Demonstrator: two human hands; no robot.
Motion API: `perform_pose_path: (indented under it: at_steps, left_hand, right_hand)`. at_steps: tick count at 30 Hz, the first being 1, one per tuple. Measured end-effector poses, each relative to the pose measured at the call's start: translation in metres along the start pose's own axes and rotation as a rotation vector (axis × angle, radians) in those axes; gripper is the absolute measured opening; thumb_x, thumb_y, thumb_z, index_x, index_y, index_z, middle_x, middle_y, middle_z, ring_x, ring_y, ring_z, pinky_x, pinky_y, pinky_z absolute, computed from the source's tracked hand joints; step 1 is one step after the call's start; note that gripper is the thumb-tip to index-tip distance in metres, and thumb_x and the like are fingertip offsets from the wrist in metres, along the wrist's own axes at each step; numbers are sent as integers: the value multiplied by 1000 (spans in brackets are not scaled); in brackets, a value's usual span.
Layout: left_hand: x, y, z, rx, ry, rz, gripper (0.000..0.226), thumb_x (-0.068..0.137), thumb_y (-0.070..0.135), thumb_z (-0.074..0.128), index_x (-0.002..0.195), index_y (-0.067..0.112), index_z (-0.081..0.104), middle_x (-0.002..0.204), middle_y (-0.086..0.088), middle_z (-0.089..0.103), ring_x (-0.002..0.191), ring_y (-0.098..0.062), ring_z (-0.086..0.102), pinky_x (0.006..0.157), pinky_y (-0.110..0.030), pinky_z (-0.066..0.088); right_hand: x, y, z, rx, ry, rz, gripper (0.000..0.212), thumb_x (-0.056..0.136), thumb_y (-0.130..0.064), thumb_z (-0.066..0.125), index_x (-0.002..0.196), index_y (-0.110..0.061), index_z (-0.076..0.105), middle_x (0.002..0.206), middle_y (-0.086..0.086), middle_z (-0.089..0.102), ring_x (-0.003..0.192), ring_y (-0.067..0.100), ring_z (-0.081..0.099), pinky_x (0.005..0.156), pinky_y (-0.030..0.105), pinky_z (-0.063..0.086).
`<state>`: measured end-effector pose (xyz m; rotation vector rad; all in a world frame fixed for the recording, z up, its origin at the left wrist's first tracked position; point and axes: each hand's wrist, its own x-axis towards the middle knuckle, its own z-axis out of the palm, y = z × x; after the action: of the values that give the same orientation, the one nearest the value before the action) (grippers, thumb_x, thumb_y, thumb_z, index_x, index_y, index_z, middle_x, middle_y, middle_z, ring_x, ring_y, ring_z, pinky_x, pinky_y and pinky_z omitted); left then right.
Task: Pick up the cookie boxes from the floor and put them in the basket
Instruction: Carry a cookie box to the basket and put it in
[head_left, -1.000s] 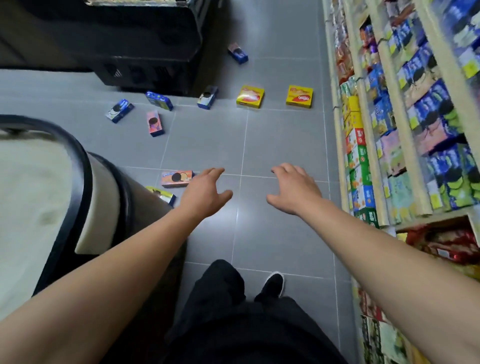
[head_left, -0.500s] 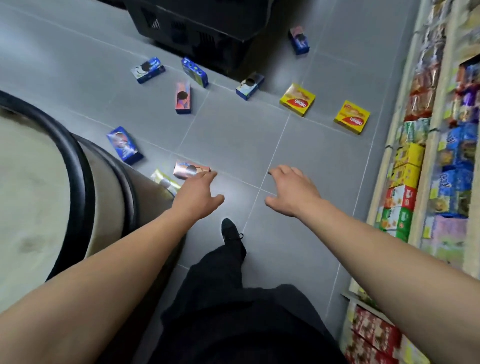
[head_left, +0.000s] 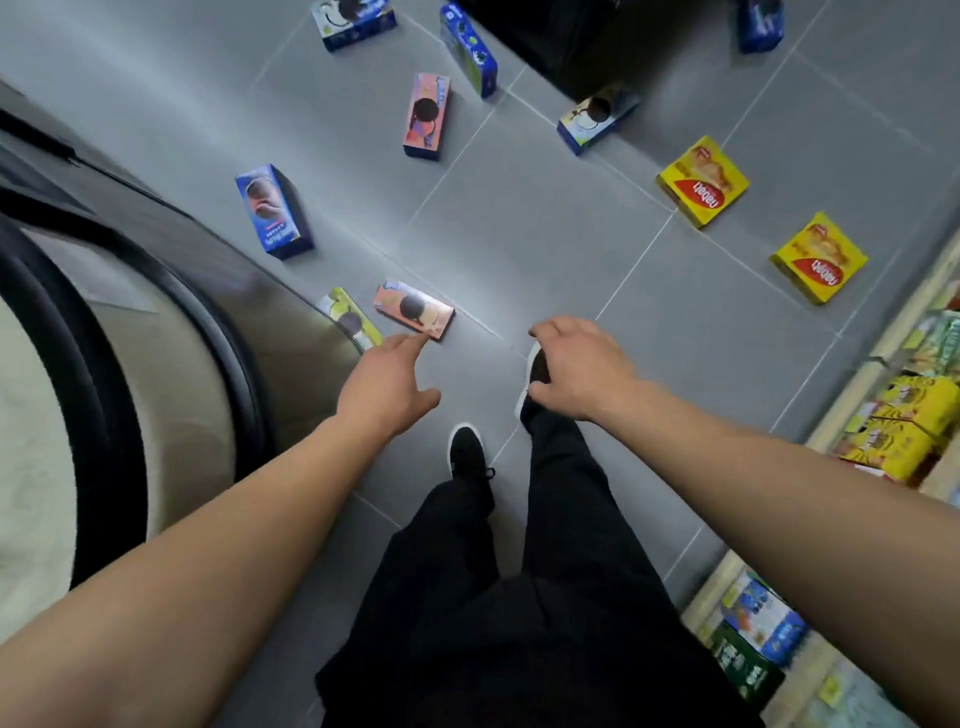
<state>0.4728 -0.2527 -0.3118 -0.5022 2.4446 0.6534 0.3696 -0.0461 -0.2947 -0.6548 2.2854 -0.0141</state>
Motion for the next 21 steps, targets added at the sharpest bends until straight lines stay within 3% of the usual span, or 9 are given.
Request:
perform_pose_path:
  at_steps: [10,21]
  left_hand:
    - [139,-17,35,-194,-6,-273,76,78,33,72,145,17,40,147,-7,45,133,-26,43,108,-36,36]
    - [306,-152,185,-342,-62,-441,74,82,39,69,146,18,39,147,-6,45,135,-26,41,110,-36,34]
  right_hand:
    - [181,32,13,-58,-177,-138,64,82,-33,61,141,-17,41,139,4,45,127,30,42,103,39,41]
    - [403,15,175,-57,-304,-169,68,80,-37,65,140,-15,42,139,7,44,127,32,43,101,40,44]
